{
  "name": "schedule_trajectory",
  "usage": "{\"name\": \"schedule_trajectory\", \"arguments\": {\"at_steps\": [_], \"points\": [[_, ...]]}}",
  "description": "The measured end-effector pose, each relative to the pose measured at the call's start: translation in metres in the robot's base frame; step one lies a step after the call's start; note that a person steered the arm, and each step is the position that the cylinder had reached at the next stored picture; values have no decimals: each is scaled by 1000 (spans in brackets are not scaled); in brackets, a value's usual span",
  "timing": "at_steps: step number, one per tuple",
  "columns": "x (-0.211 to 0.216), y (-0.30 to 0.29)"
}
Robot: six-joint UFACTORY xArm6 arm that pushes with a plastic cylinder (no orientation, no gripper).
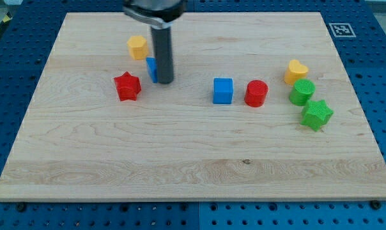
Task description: Push the blue cube slightly into the left side of the red circle
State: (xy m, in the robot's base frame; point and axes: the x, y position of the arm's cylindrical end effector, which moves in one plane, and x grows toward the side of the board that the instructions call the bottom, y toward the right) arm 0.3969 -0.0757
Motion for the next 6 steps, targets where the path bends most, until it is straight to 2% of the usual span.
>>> {"name": "schedule_trajectory", "arguments": {"at_steps": [2,3,4,6], "points": [[-33,-48],[-33,-48],[-10,-42],[-2,-4]]}}
